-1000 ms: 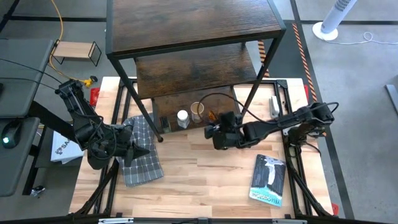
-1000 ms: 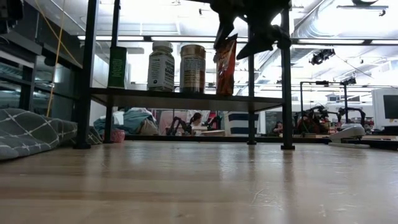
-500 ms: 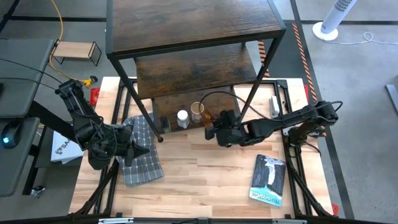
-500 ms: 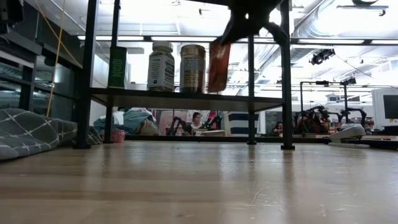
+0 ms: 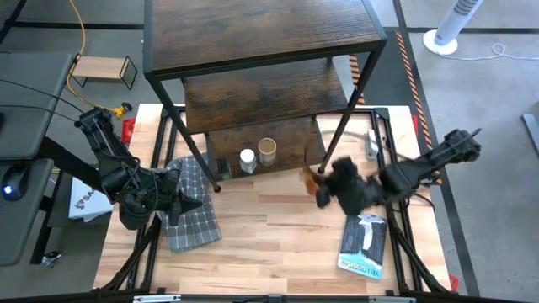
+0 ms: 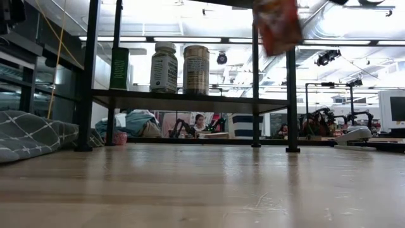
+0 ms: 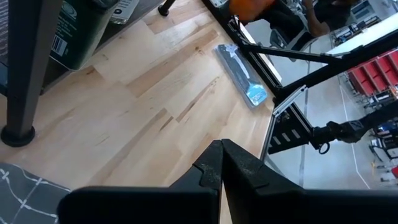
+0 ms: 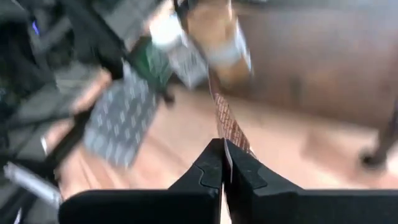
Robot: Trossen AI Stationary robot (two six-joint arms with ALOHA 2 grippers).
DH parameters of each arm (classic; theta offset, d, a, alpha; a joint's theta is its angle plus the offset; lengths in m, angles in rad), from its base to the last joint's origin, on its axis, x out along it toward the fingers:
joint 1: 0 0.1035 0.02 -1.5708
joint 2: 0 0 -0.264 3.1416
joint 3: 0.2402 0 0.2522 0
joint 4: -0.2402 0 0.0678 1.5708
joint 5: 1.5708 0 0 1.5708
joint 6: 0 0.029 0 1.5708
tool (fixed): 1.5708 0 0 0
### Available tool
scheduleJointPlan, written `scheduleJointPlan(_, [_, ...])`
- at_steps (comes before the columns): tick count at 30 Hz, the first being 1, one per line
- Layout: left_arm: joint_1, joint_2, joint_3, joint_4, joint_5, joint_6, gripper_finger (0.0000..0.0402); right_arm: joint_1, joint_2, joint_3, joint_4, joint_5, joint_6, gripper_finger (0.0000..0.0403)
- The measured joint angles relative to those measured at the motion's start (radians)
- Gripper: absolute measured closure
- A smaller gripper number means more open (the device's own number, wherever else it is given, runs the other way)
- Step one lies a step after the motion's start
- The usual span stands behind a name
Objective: Shelf spices
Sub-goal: Remove the orange seasoning bag from the shelf
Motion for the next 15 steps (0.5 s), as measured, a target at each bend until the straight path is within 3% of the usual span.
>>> scheduleJointPlan(4, [0.000,0.000,0.000,0.000,-0.008,-0.001,0.0397,0.157,0.074,0.000,-0.191,0.007,0.327,0.0403])
scheduleJointPlan(9, [0.000,0.000,0.000,0.000,-0.025,-0.010,0.0397,0.324,0.226,-0.002,-0.506,0.022,0.888,0.0403])
scheduleJointPlan(11, [0.000,0.000,0.000,-0.002,-0.041,-0.024,0.0397,0.332,0.269,-0.002,-0.493,-0.064,0.898,0.0403])
scheduleJointPlan(15, [0.000,0.000,0.000,-0.003,-0.053,-0.026,0.0396,0.310,0.341,-0.002,-0.438,-0.040,0.894,0.0403])
